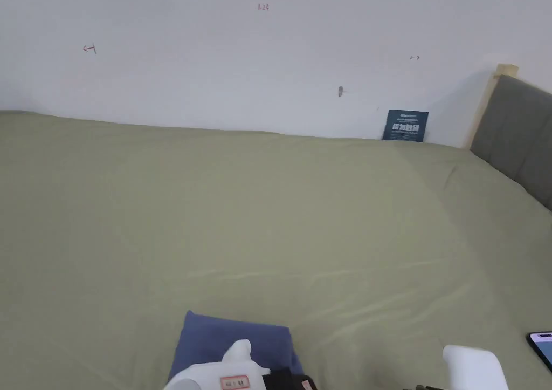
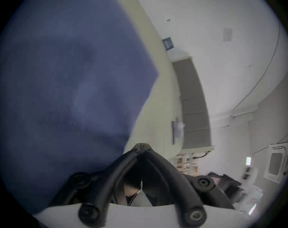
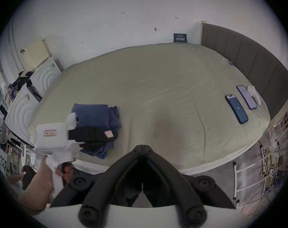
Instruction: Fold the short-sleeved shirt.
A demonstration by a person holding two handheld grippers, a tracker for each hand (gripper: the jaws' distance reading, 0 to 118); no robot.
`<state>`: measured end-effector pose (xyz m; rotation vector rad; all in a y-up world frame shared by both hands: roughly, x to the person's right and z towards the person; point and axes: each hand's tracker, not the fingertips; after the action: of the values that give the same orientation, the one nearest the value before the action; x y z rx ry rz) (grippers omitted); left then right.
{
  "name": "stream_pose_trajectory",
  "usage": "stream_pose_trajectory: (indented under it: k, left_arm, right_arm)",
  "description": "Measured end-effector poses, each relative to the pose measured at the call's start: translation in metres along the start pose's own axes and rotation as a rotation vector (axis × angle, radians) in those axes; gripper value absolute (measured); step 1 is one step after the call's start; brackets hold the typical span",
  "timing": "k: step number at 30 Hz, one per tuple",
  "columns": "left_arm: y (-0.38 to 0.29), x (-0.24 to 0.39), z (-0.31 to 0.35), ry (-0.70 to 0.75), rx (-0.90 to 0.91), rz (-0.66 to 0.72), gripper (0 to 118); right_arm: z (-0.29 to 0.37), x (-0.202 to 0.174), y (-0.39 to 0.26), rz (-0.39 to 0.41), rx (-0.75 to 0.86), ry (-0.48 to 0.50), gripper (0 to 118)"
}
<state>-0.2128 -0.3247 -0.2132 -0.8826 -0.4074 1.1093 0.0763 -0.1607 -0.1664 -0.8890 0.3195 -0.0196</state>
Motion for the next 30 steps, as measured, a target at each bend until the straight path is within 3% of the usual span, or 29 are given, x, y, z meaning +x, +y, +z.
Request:
stream_pose_trajectory:
  k: [1,4,7,9,12,13,15,17,20,23,24,25,26,27,28,30]
  left_arm:
    - [0.007,0.006,0.016,-0.043,0.023,-0.007,0]
    - [0.045,0.025,0.096,-0.03,0.128,-0.168,0]
    - [0.067,0.035,0.184,0.096,0.23,-0.274,0]
    - [0.073,0.021,0.225,0.222,0.265,-0.257,0]
    - [0.08,-0.013,0.259,0.233,0.29,-0.209,0]
    - [0.078,-0.02,0.265,0.213,0.29,-0.177,0]
    - [0.076,-0.035,0.266,0.183,0.29,-0.111,0]
    - [0.071,-0.048,0.265,0.153,0.278,-0.061,0]
    - [0.065,-0.056,0.255,0.151,0.245,-0.025,0]
    - [0.069,-0.066,0.236,0.106,0.162,-0.002,0]
    - [0.07,-0.067,0.225,0.061,0.133,0.001,2]
    - [0.071,-0.069,0.214,0.023,0.107,0.01,15]
    - [0.076,-0.079,0.2,0.002,0.079,0.023,36]
    - [0.079,-0.079,0.185,0.003,0.05,0.022,69]
    - [0.081,-0.08,0.17,0.007,0.012,0.015,82]
    - [0.085,-0.08,0.14,0.039,-0.046,-0.027,83]
  right_arm:
    - [0.0,-0.001,0.004,-0.002,0.007,0.022,1]
    - [-0.016,-0.008,0.026,-0.021,0.038,0.218,1]
    - [-0.07,-0.019,0.047,-0.079,-0.009,0.53,1]
    - [-0.115,-0.034,0.054,-0.135,-0.075,0.781,1]
    - [-0.187,-0.052,0.054,-0.185,-0.213,1.029,1]
    - [-0.208,-0.055,0.049,-0.215,-0.279,1.065,1]
    - [-0.249,-0.056,0.036,-0.264,-0.376,1.031,1]
    - [-0.273,-0.044,0.022,-0.268,-0.429,0.927,1]
    - [-0.284,-0.005,0.005,-0.425,-0.42,1.064,1]
    - [-0.28,0.025,0.003,-0.457,-0.393,1.015,1]
    - [-0.281,0.03,0.0,-0.515,-0.407,1.043,1]
    - [-0.281,0.032,-0.002,-0.545,-0.404,1.053,1]
    - [-0.28,0.03,-0.002,-0.509,-0.404,1.043,1]
    - [-0.281,0.027,-0.001,-0.489,-0.399,1.043,1]
    - [-0.28,0.026,0.0,-0.483,-0.396,1.042,1]
    - [-0.28,0.026,0.001,-0.477,-0.399,1.042,1]
